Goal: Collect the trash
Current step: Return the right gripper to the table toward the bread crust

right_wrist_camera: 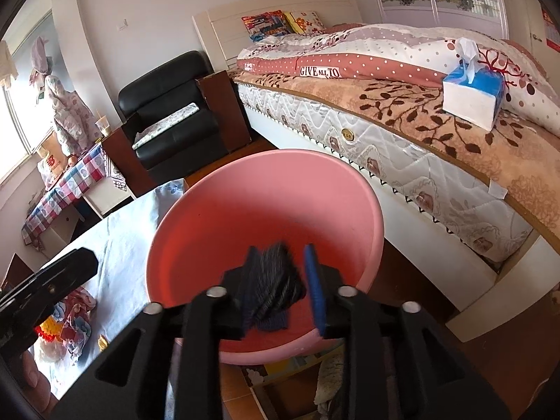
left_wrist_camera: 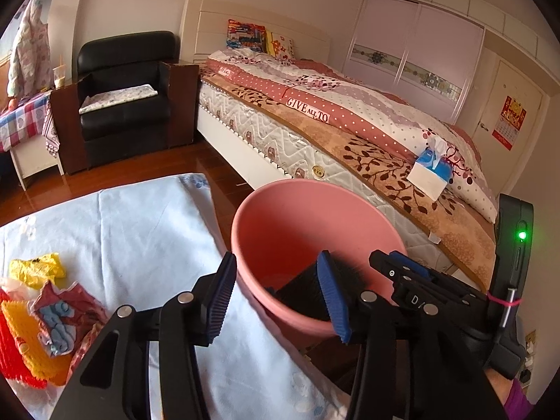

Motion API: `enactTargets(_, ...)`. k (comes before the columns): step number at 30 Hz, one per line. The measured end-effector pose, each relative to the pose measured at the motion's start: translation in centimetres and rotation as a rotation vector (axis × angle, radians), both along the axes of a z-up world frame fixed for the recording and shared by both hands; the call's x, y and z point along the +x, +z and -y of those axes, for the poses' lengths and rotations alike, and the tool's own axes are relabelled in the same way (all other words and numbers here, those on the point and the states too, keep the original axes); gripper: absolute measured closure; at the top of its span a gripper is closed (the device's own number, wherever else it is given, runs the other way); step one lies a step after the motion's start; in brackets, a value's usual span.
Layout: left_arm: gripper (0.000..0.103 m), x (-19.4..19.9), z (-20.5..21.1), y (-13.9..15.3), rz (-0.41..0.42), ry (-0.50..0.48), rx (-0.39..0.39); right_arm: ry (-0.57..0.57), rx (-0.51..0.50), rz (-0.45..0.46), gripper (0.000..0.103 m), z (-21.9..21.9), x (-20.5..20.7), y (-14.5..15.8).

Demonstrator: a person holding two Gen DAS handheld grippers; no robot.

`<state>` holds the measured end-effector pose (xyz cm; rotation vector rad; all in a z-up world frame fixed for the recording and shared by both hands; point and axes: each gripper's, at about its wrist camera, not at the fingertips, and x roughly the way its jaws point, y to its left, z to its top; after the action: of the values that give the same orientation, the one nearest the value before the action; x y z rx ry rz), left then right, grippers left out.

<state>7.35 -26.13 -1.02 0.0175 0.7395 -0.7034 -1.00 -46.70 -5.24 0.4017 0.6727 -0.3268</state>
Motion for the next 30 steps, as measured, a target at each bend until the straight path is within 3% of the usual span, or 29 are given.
enactTargets(8, 0.053, -0.5, -2.1, 0.6, 0.006, 0.027, -0.019, 0.007, -0.011, 0.011, 0.062, -0.8, -0.4, 0.7)
enactTargets(30, 0.051, -2.5, -8.9, 1.9, 0.026, 0.125, -0.054, 0.096, -0.068, 0.023, 0.06, -6.9, -1.7, 3.2)
